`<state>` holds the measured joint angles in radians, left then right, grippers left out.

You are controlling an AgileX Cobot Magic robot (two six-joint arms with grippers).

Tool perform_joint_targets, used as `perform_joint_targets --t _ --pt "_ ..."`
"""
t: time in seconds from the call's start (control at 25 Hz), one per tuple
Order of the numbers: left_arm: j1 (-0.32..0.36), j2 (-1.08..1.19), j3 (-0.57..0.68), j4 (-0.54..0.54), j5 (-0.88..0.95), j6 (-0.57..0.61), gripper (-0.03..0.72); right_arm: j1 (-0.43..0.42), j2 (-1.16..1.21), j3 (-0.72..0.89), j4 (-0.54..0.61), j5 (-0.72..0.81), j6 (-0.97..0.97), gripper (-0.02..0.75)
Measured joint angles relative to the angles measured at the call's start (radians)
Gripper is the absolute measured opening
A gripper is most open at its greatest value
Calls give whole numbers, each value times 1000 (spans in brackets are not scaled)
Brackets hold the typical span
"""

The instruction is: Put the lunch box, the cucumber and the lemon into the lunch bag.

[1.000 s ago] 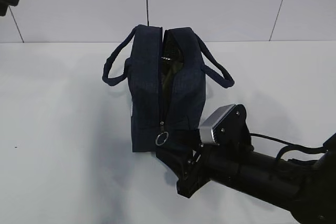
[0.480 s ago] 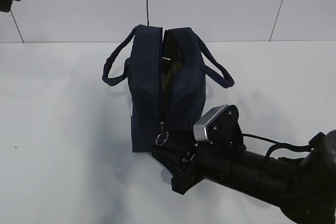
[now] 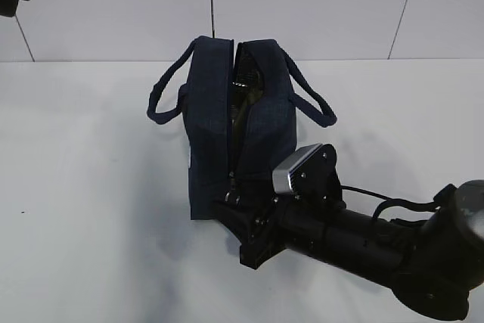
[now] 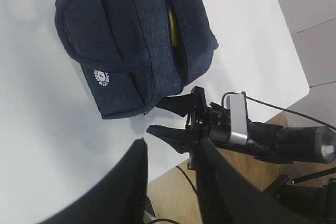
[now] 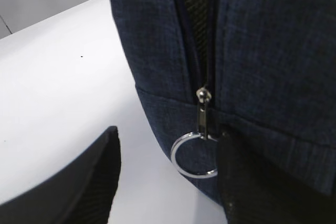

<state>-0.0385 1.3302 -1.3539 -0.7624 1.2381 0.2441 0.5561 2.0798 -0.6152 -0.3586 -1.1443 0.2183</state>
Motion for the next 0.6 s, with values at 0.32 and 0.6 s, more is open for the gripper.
perform_joint_targets --t 0.32,0.6 --pt "0 0 0 0 0 0 228 0 2 -2 22 26 2 436" --pt "0 0 0 0 0 0 228 0 2 -2 48 44 -5 436"
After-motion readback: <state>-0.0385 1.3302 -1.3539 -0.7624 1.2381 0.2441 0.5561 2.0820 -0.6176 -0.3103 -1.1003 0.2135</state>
